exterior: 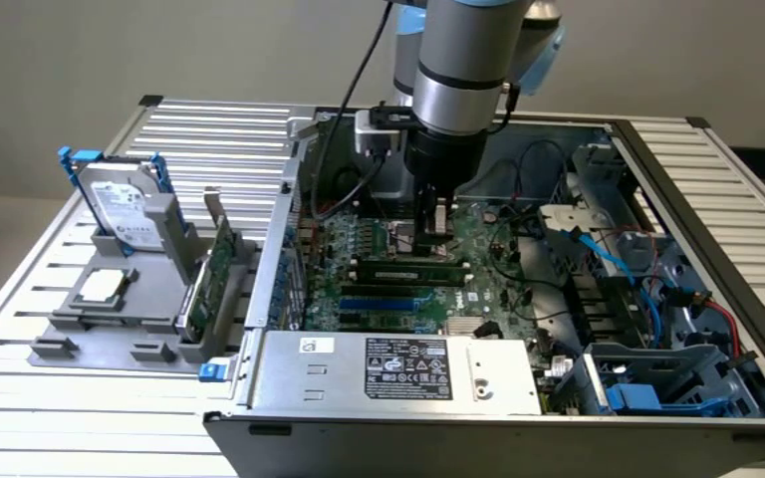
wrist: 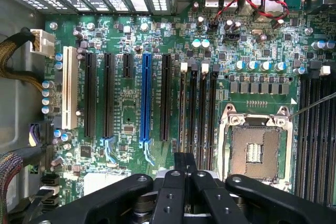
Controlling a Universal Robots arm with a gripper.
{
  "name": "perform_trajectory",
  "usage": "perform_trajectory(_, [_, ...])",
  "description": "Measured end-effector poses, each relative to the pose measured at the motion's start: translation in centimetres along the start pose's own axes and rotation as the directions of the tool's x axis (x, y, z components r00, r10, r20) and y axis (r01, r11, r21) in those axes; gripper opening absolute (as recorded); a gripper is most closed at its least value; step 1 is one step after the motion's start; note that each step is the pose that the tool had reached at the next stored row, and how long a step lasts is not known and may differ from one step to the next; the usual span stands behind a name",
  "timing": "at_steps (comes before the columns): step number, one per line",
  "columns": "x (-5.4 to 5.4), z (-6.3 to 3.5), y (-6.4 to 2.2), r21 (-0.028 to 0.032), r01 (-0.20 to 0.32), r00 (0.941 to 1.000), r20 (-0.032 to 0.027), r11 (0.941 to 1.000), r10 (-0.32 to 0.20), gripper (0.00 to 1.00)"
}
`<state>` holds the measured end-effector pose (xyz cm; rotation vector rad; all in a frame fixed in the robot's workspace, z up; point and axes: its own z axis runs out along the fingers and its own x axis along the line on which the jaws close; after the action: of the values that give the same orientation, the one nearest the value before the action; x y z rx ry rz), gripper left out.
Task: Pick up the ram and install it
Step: 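Insert the ram into the slot, then press down the ram until it locks into place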
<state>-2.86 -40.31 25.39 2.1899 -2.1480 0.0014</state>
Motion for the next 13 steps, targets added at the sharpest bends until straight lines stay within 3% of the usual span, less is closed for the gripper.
perform_trajectory(13, [0.00, 0.04, 0.05, 0.0000, 0.000, 1.0000, 0.0000, 1.0000, 0.000, 0.11])
